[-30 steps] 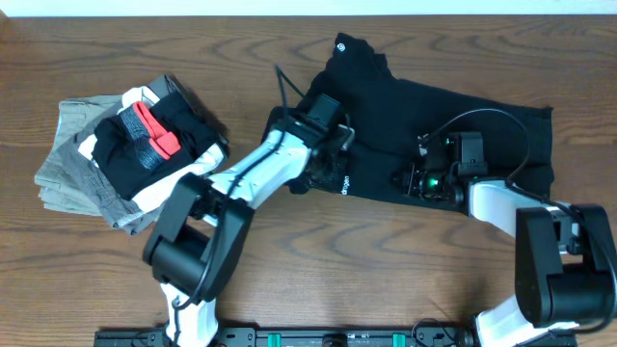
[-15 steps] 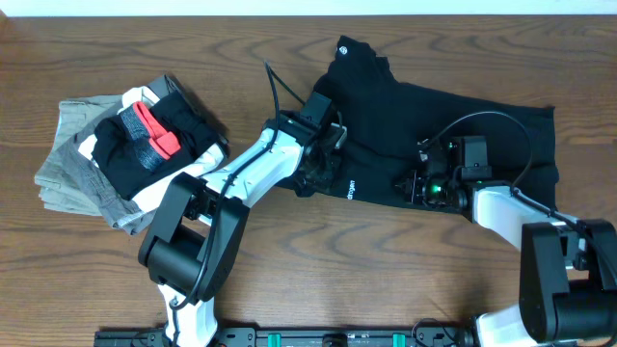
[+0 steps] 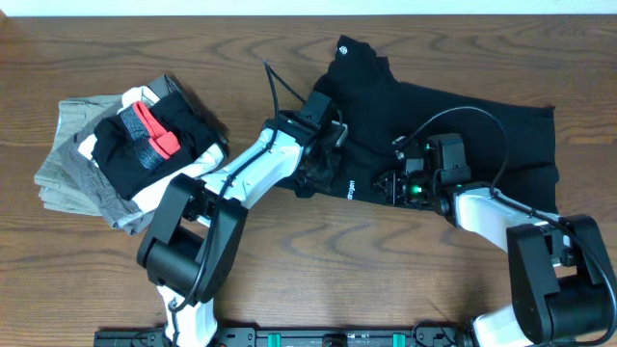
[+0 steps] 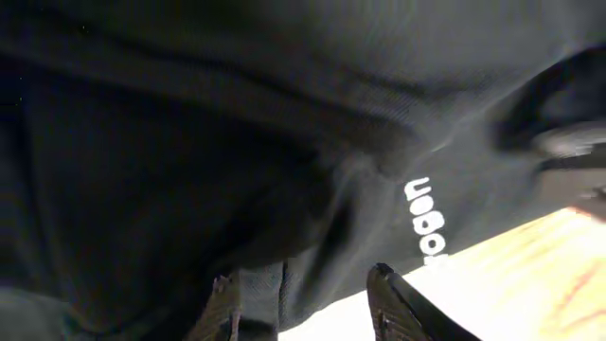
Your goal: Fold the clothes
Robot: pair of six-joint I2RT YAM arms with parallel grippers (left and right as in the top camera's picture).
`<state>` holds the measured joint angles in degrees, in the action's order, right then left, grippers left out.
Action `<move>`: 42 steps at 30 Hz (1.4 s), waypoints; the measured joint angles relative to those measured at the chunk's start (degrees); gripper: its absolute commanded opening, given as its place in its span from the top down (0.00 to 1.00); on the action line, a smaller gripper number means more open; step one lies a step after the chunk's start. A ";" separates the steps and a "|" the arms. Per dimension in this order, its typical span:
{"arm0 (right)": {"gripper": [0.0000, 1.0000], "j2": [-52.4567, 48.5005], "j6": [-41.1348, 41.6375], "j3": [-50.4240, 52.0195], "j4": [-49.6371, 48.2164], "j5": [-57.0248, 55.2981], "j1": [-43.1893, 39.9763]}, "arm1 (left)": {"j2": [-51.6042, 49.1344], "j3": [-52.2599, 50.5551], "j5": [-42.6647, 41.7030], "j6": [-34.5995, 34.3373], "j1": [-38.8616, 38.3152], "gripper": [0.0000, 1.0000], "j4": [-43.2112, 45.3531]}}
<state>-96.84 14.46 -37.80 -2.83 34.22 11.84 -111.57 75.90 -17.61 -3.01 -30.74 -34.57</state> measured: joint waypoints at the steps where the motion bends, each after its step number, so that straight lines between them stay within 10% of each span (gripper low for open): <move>1: 0.84 -0.02 0.04 0.02 -0.63 -0.04 0.13 | 0.57 0.00 0.00 0.00 0.00 0.52 0.00; 12: 0.83 -0.35 0.70 0.02 -4.35 -0.92 0.61 | 2.80 0.44 0.00 -0.04 0.00 0.51 1.01; 18: 0.51 -0.61 1.68 0.02 -6.29 -1.33 2.54 | 4.90 2.03 0.00 0.00 1.33 0.45 -1.44; 25: 0.43 -0.63 4.09 0.02 -7.28 -4.90 5.66 | 13.66 3.98 0.04 -0.17 4.44 0.45 -4.85; 37: 0.57 -2.60 10.29 0.04 -13.38 -10.21 7.89 | 15.89 4.09 0.00 -0.17 4.44 0.45 -8.04; 42: 0.81 -5.31 12.72 0.07 -14.86 -10.51 7.96 | 15.87 4.09 0.00 -0.17 4.44 0.45 -8.28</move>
<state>-102.15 27.18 -37.74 -17.69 23.70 19.79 -95.70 79.99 -17.61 -3.18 -26.30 -42.85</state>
